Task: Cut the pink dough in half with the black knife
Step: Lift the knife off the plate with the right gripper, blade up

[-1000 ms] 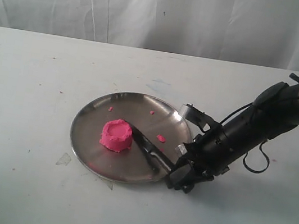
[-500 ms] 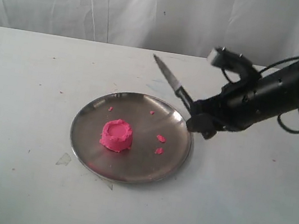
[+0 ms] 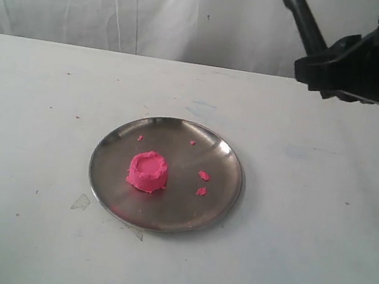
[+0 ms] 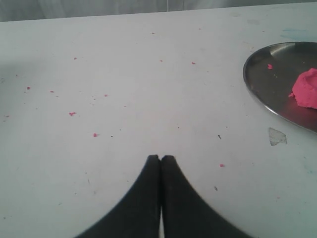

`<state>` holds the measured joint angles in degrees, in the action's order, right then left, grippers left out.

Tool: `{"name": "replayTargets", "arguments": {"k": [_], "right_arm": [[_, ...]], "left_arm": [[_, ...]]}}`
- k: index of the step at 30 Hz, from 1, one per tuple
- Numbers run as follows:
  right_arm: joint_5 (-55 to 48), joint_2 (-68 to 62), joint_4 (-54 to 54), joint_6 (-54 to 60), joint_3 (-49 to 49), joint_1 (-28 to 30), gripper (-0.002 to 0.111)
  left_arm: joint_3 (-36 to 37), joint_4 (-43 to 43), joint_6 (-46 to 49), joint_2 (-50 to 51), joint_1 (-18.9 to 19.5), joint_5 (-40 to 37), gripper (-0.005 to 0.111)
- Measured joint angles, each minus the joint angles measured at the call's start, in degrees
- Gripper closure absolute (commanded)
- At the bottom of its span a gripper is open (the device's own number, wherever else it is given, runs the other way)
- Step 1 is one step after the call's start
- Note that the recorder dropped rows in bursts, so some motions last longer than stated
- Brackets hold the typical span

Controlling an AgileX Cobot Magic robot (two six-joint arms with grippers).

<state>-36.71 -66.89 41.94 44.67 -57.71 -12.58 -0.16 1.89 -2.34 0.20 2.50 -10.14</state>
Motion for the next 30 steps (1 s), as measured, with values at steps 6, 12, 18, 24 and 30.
{"name": "replayTargets", "arguments": {"k": [6,12,18,24,30], "right_arm": [[8.52,7.63,-0.45,0.11,5.73,0.0,0.108],[10.14,8.55,-0.53,-0.16,7.8,0.0,0.108],[11.25,8.55,-0.53,-2.79,9.34,0.0,0.108],[11.65,7.31,0.81,-3.16,9.85,0.0,0.108],[10.34,3.59,3.05,-3.15,9.85,-0.23,0.108]], "left_arm": [[0.0,0.63,-0.6,0.0,0.0,0.87,0.107],[0.0,10.59,-10.08,0.0,0.0,6.2,0.107],[0.0,11.89,-11.59,0.0,0.0,13.89,0.107],[0.0,11.98,-11.15,0.0,0.0,33.38,0.107],[-2.44,12.23,-5.19,1.86,0.0,43.09,0.107]]}}
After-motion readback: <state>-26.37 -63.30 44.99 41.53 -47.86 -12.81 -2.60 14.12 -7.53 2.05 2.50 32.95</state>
